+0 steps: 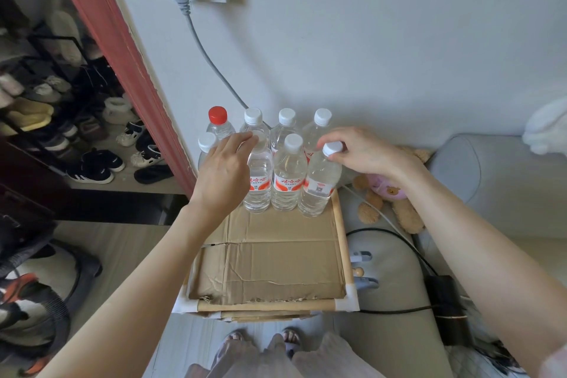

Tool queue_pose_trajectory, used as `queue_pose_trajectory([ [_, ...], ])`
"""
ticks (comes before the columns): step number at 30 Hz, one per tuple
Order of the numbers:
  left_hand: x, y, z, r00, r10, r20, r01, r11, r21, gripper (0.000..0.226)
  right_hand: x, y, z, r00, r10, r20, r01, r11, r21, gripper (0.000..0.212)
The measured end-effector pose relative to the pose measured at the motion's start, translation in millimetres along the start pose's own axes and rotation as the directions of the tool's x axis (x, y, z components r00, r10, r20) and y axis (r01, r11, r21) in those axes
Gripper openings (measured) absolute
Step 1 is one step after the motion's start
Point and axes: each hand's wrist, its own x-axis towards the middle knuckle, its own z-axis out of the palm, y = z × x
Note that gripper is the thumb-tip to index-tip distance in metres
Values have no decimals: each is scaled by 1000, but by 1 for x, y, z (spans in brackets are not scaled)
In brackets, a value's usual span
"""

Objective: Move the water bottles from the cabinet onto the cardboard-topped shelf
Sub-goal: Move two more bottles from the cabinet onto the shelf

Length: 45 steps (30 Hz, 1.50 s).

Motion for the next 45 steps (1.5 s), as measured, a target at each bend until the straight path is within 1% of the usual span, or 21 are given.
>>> queue_pose_trajectory([
  [3, 1, -1, 0, 1000, 1, 2, -1, 1000, -9, 56, 1, -4, -2, 1000, -16, 13, 16, 1000, 22, 35],
  [4, 1, -1, 0, 1000, -2, 2, 2, 1000, -10, 56, 2, -4, -3, 1000, -12, -2, 12, 999, 42, 35],
  [6, 0, -2, 0, 1000, -10, 2, 10, 1000, -13, 56, 1, -7, -3, 999, -2, -34, 4, 997, 79, 29],
  [7, -1, -2, 0, 1000, -11, 2, 11, 1000, -15, 56, 0, -7, -1, 998, 13, -56, -9, 997, 81, 33],
  [9, -1, -1, 1, 1000, -12, 1, 12, 1000, -20, 56, -1, -9, 5, 988, 82, -133, -78, 996, 40, 46],
  [10, -1, 0, 1, 1000, -13, 1, 13, 1000, -22, 56, -1, -10, 7, 976, 118, -182, -119, 993, 8, 48],
  [12, -2, 0, 0, 1000, -7, 1, 7, 1000, -27, 55, 0, -15, 8, 959, 166, -230, -177, 984, -27, 44],
  [16, -2, -2, -1, 1000, -2, 0, 2, 999, -33, 55, 2, -17, 3, 972, 120, -202, -139, 987, -84, 30],
  [20, -3, -1, -2, 1000, 0, 0, 0, 999, -36, 56, -1, -10, -3, 979, 95, -179, -107, 993, -55, 27],
  [23, -3, -1, -2, 1000, 6, 2, -6, 999, -32, 57, -4, -6, -6, 982, 66, -177, -71, 997, -24, 28],
  [27, -2, 1, -2, 1000, 7, 6, -7, 999, -35, 57, 0, -4, -1, 985, -6, -175, 0, 999, -34, 28],
  [31, -1, 3, -5, 1000, 6, 24, -4, 999, -51, 58, 5, -6, 3, 986, -31, -166, 26, 999, -33, 28],
  [36, -2, 0, -6, 998, 18, 55, -15, 998, -57, 60, 9, -7, 3, 985, -30, -173, 22, 998, -50, 29],
  [42, -1, 3, -6, 998, 20, 59, -17, 999, -46, 56, 11, -7, 0, 986, -7, -167, 2, 999, -35, 31],
  [45, -1, 6, -9, 998, 2, 68, -2, 1000, -6, 52, 10, -7, 3, 986, 1, -167, -4, 1000, -20, 34],
])
